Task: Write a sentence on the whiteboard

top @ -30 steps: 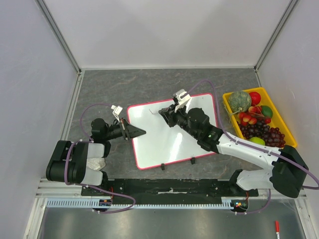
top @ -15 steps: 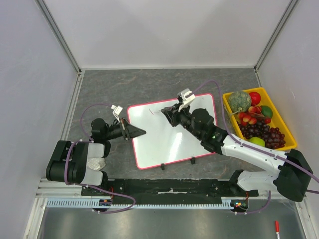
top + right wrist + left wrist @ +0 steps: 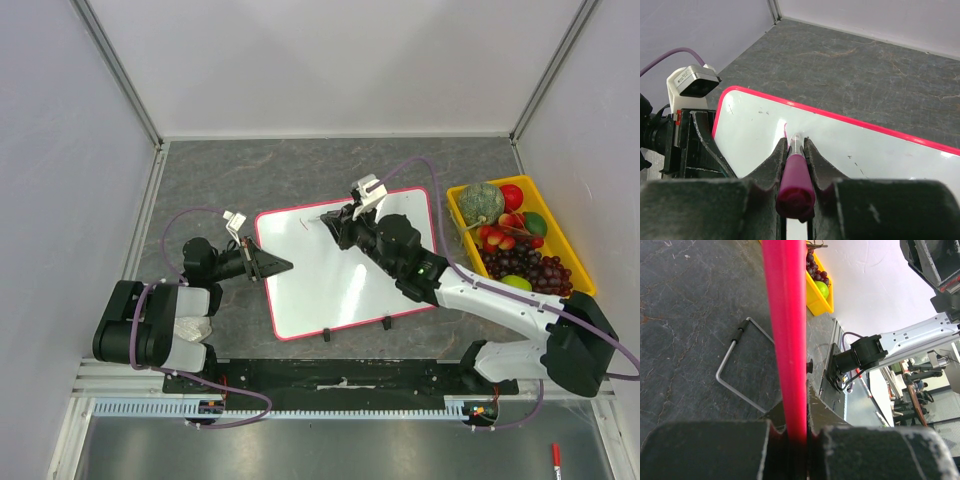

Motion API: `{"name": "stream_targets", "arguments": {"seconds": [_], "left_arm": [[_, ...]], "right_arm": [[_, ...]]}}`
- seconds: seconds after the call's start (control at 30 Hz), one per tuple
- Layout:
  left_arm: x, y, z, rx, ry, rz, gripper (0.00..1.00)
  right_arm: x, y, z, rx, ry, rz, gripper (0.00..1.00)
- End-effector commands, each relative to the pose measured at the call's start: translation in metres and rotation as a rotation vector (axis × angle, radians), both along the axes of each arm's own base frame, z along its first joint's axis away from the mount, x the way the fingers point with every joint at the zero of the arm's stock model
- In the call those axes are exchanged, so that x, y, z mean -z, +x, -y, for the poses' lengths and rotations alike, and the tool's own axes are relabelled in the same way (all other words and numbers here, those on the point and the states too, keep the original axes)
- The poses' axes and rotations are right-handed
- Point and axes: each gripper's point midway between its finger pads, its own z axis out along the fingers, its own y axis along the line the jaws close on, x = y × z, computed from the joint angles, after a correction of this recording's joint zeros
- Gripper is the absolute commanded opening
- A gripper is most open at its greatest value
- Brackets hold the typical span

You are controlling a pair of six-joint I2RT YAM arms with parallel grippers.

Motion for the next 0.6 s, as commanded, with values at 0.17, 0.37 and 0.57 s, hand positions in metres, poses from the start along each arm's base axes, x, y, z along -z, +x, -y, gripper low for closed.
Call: {"name": "stream_targets", "arguments": {"seconds": [0.17, 0.37, 0.57], "left_arm": [[0.015, 0.004, -0.003, -0.026, 0.042, 0.049, 0.02], [0.015, 0.004, -0.002, -0.026, 0.041, 0.048, 0.02], [0.014, 0.003, -0.002, -0.023, 0.041, 0.049, 0.02]], "right_arm": [[-0.036, 0.014, -0.004, 0.055, 0.099, 0.065, 0.0], [-0.025, 0.017, 0.0, 0.078, 0.069, 0.052, 0.0], [-0.011, 0.014, 0.0, 0.064, 0.038, 0.029, 0.0]]}}
